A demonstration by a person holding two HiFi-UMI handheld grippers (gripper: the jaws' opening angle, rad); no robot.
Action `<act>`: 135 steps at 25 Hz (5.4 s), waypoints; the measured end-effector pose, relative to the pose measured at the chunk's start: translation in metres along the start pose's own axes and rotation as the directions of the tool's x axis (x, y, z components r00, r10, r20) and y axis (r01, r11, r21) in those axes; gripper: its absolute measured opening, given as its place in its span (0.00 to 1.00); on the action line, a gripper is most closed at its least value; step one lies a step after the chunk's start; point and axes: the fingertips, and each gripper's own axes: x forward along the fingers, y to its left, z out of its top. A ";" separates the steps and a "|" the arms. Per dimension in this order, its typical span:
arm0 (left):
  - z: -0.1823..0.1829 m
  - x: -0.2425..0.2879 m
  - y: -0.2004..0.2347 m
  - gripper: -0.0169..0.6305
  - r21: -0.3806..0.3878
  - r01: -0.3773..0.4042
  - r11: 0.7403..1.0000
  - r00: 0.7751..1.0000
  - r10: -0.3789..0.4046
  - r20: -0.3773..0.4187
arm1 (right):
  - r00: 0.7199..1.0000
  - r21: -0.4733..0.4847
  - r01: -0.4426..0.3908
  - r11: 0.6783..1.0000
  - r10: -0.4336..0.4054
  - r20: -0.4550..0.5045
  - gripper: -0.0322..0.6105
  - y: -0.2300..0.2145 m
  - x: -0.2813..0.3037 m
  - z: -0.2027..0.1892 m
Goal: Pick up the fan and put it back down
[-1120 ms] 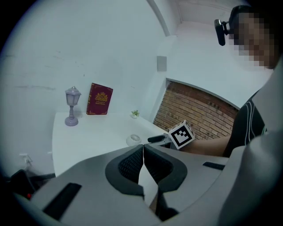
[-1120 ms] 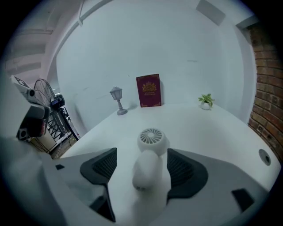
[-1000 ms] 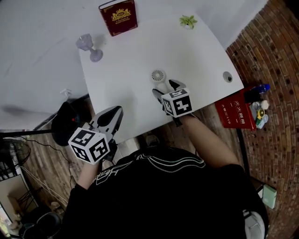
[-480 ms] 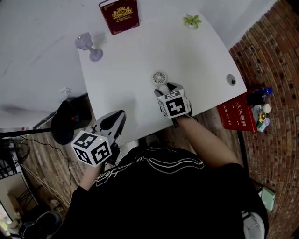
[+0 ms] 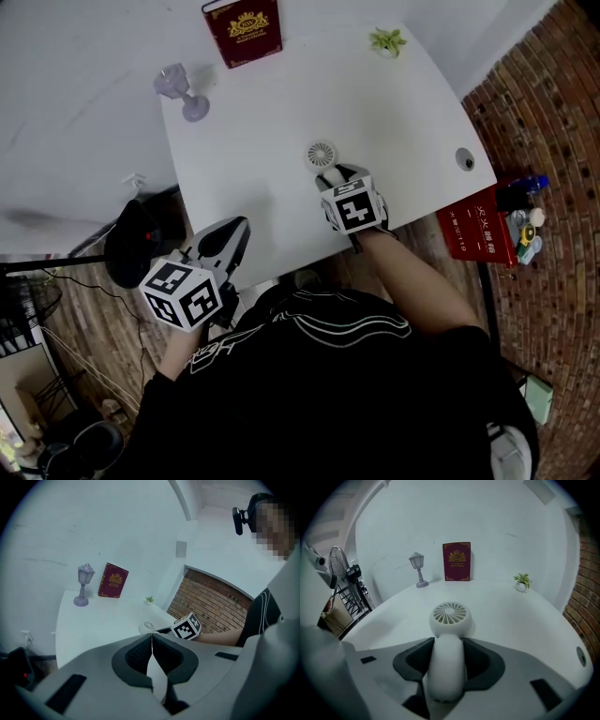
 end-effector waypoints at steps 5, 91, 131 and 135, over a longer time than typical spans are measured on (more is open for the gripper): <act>0.002 -0.003 0.004 0.08 -0.004 0.001 1.000 1.000 -0.001 -0.009 | 1.000 -0.027 -0.030 0.999 0.030 0.000 0.35 0.003 -0.001 0.000; 0.036 -0.038 0.018 0.08 -0.078 -0.058 0.995 0.983 0.070 0.168 | 0.978 -0.166 -0.140 0.976 0.162 0.129 0.35 0.031 -0.054 0.062; 0.022 -0.037 0.009 0.08 -0.094 -0.085 0.992 0.987 0.097 0.129 | 0.842 -0.200 -0.385 0.901 0.432 0.323 0.42 0.071 -0.117 0.092; 0.037 -0.054 -0.016 0.08 -0.061 -0.037 0.997 0.983 0.047 0.177 | 0.752 -0.235 -0.426 0.874 0.486 0.445 0.12 0.098 -0.174 0.115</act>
